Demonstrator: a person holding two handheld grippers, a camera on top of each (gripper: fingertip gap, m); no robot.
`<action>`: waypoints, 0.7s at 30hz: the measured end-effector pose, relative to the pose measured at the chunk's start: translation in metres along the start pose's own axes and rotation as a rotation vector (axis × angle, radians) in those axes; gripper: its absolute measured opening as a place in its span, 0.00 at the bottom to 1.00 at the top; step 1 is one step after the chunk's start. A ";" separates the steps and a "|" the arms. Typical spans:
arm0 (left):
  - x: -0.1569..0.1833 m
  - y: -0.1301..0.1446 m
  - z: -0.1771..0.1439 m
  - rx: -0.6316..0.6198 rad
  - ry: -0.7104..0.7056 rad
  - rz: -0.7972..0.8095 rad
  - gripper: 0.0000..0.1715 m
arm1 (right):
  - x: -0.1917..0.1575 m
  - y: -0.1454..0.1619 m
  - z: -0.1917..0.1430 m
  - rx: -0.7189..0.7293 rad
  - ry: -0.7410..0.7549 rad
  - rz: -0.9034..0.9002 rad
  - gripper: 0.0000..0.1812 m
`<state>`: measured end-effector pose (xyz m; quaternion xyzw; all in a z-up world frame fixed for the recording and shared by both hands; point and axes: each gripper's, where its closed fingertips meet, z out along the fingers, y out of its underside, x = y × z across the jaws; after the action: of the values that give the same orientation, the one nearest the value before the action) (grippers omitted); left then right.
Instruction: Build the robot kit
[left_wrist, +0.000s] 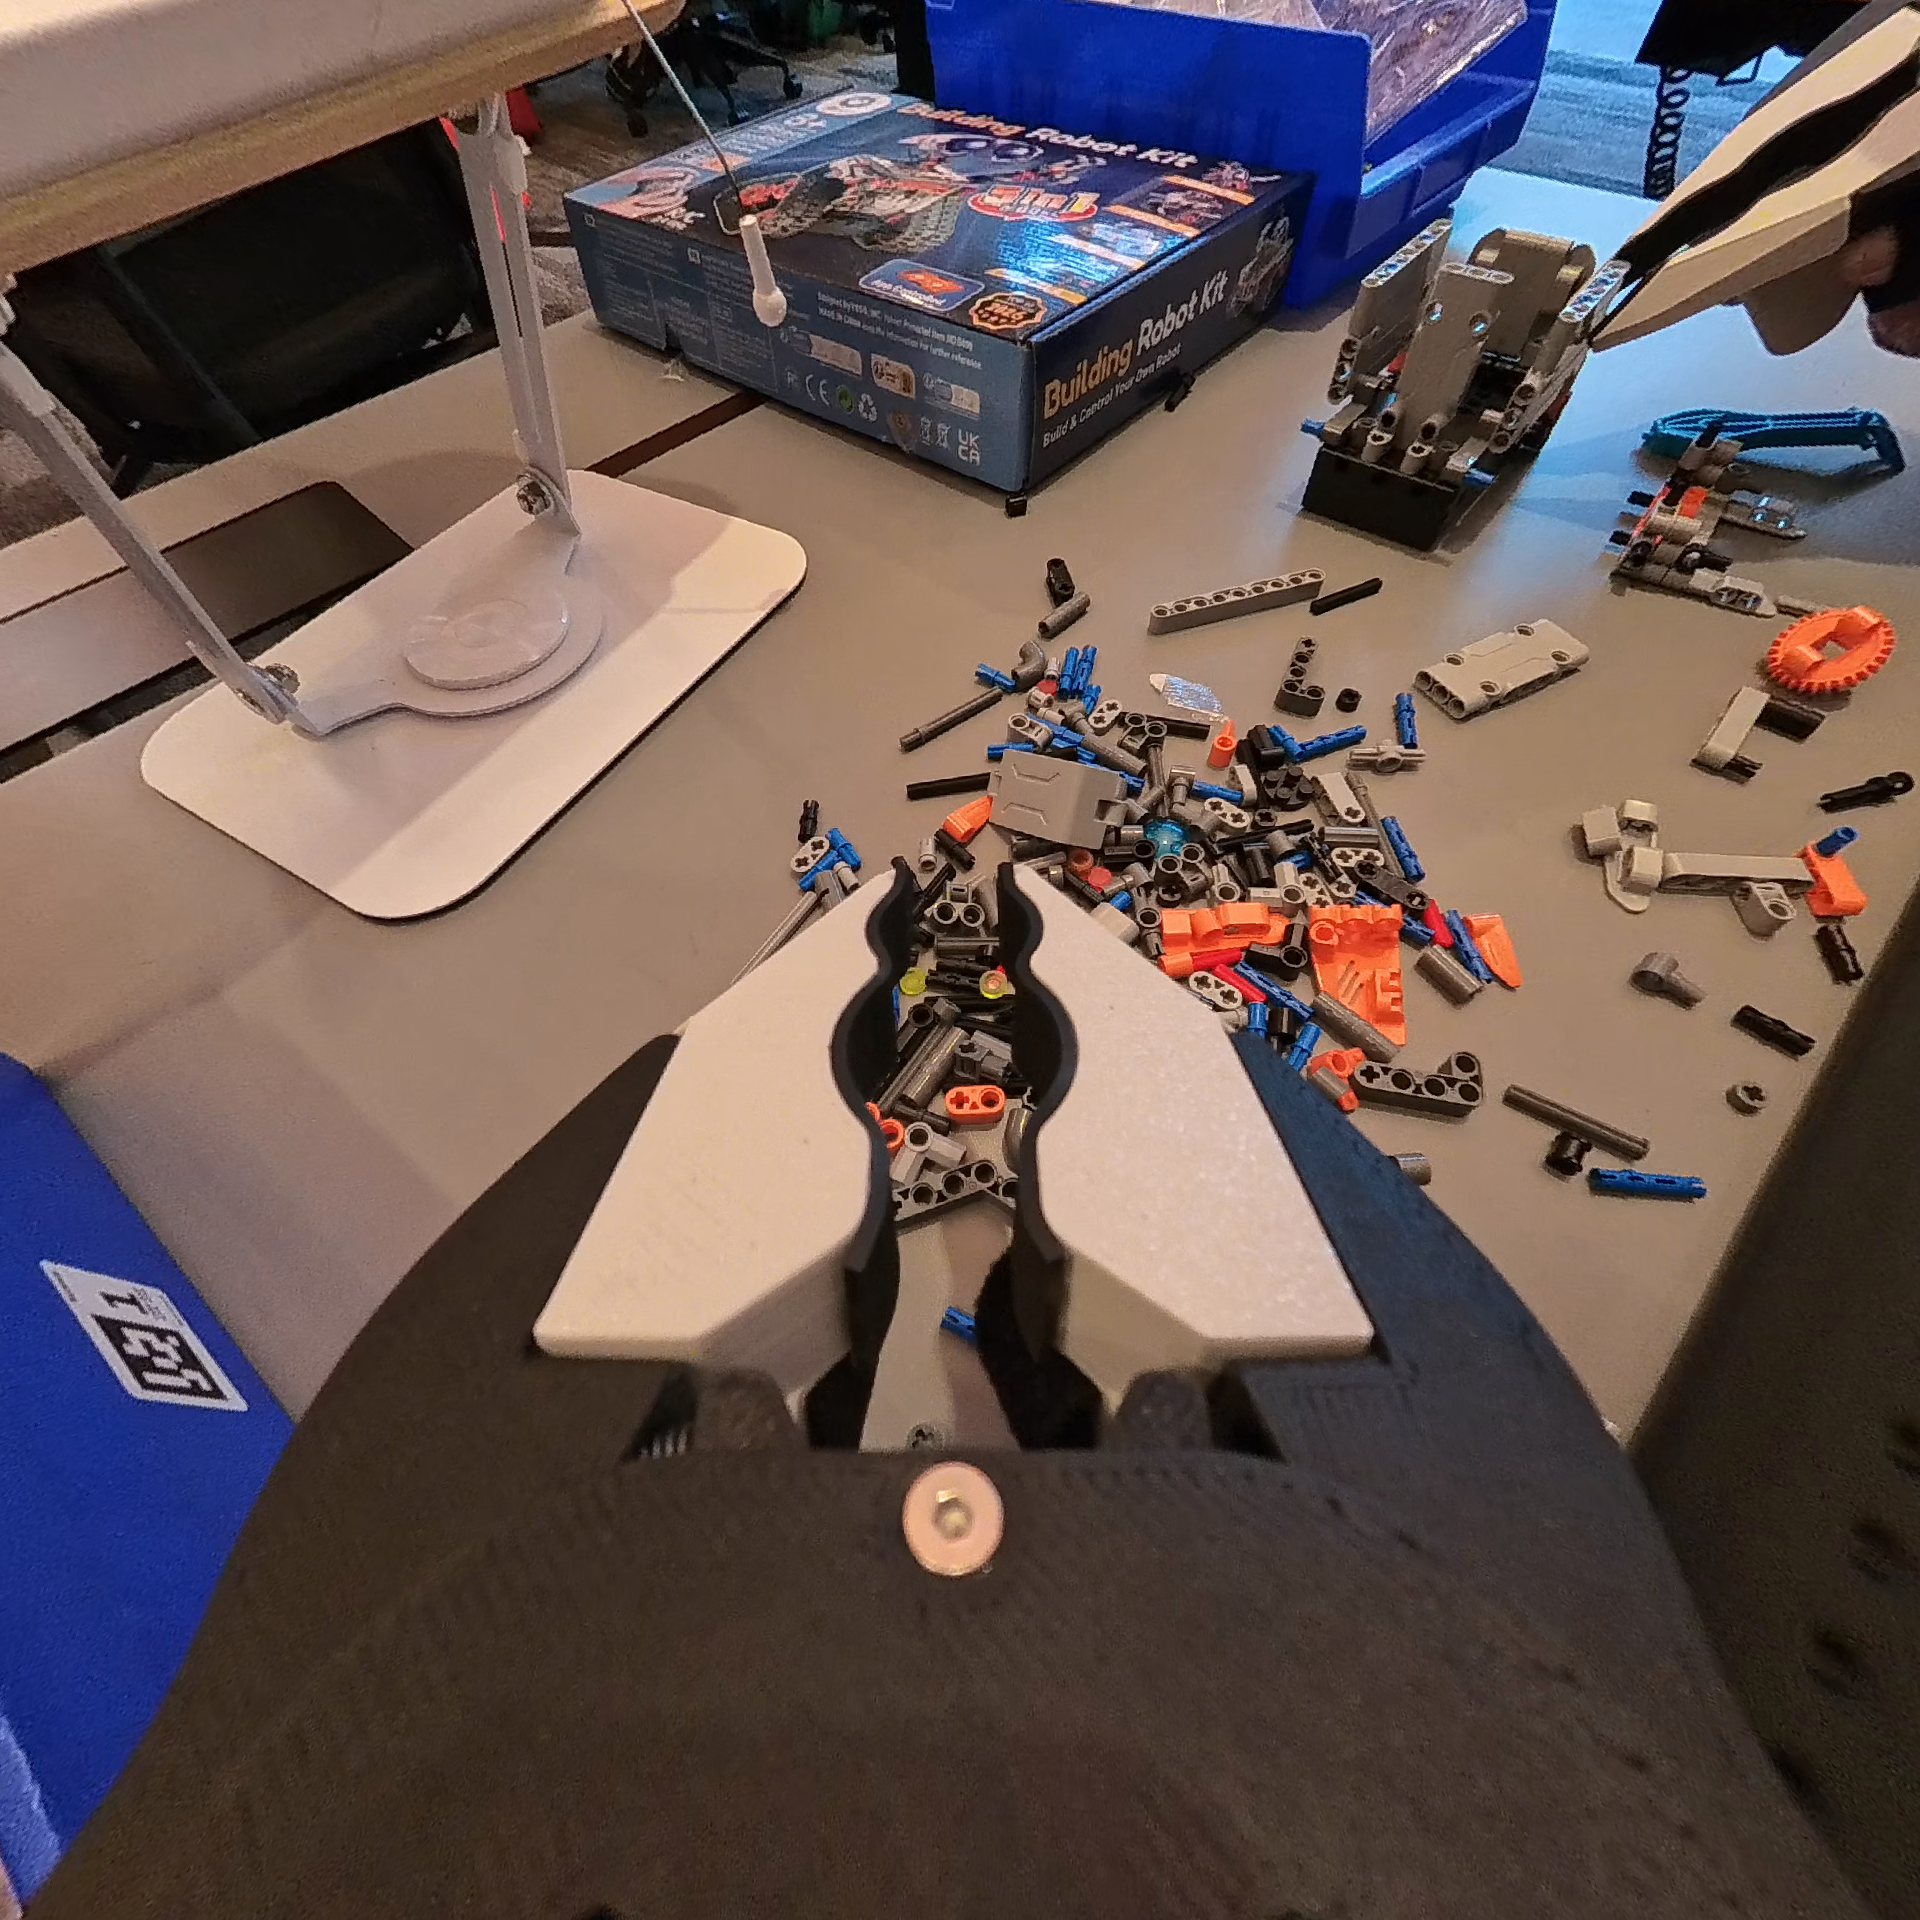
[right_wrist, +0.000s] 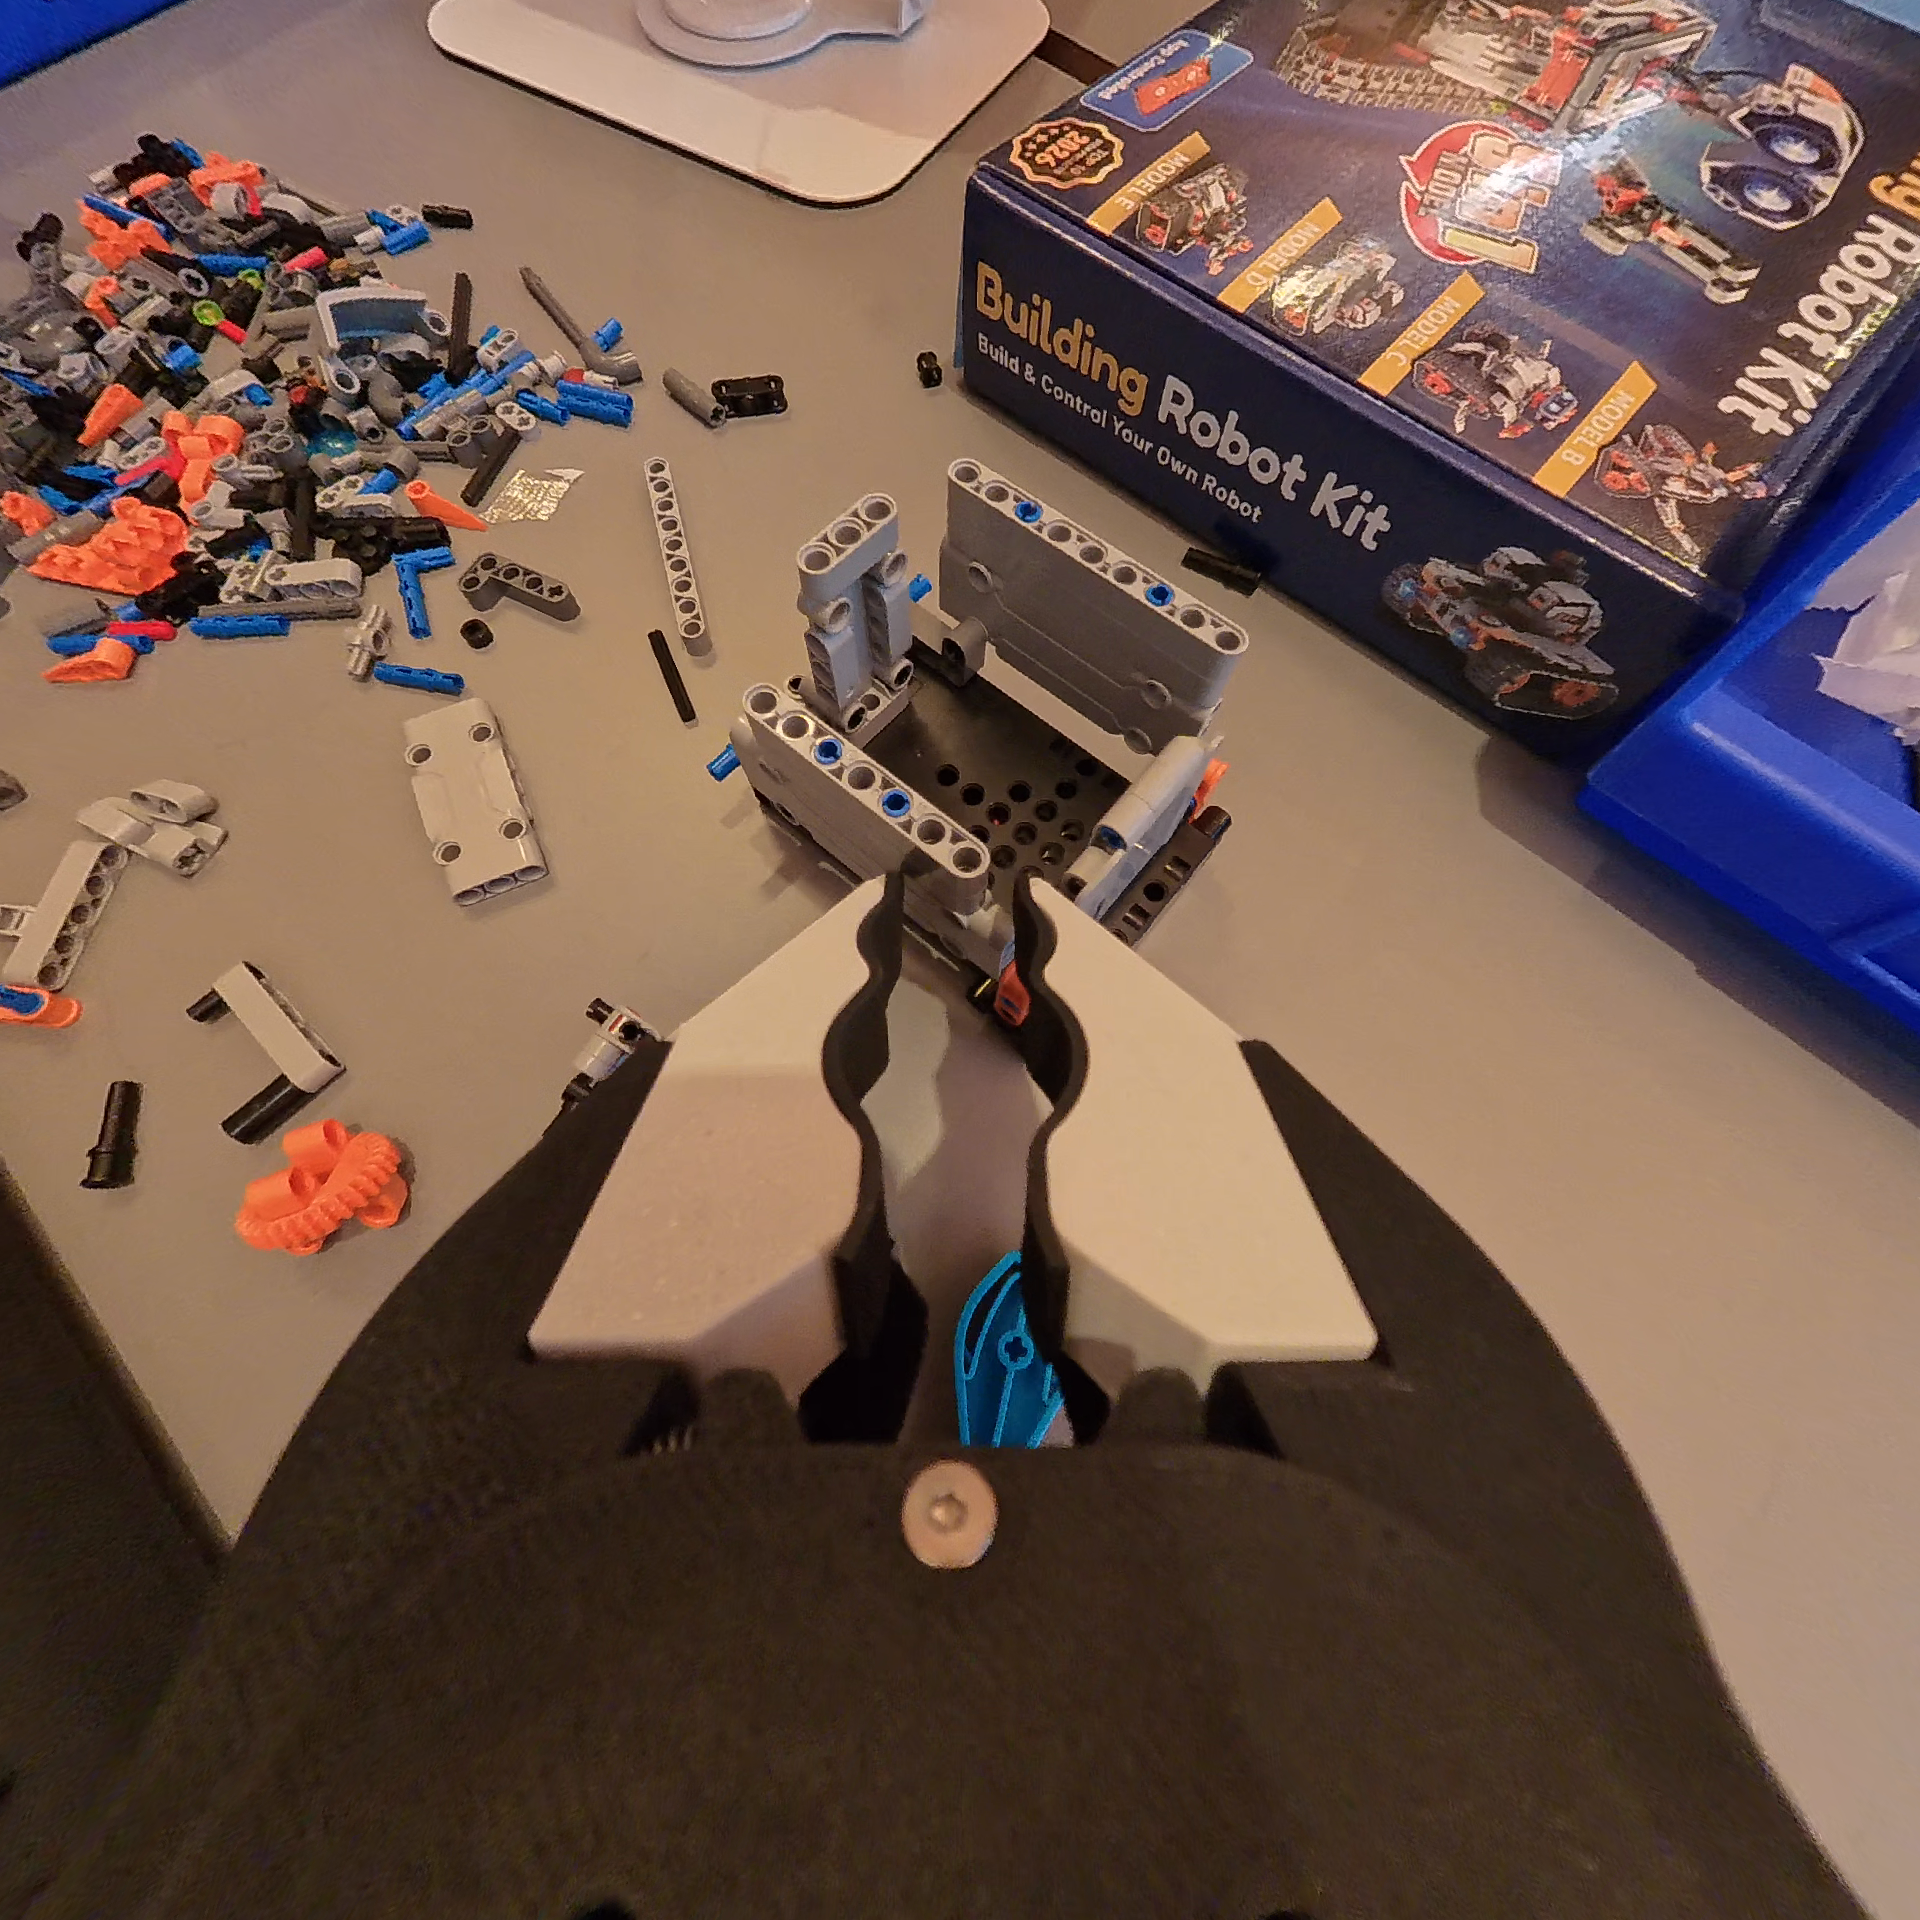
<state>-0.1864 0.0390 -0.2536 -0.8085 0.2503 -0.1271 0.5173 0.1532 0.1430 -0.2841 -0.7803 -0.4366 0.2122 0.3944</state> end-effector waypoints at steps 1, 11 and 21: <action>0.000 0.000 0.000 -0.001 0.000 0.000 0.08 | 0.000 0.000 0.000 -0.001 0.002 -0.001 0.10; -0.001 0.001 0.001 -0.003 -0.003 0.000 0.08 | -0.003 0.002 -0.001 -0.008 -0.016 -0.006 0.18; -0.002 0.000 0.000 0.002 -0.011 -0.002 0.08 | 0.007 0.006 -0.006 -0.032 0.044 -0.006 0.14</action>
<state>-0.1879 0.0402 -0.2533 -0.8087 0.2467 -0.1235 0.5194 0.1637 0.1442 -0.2858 -0.7896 -0.4335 0.1867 0.3921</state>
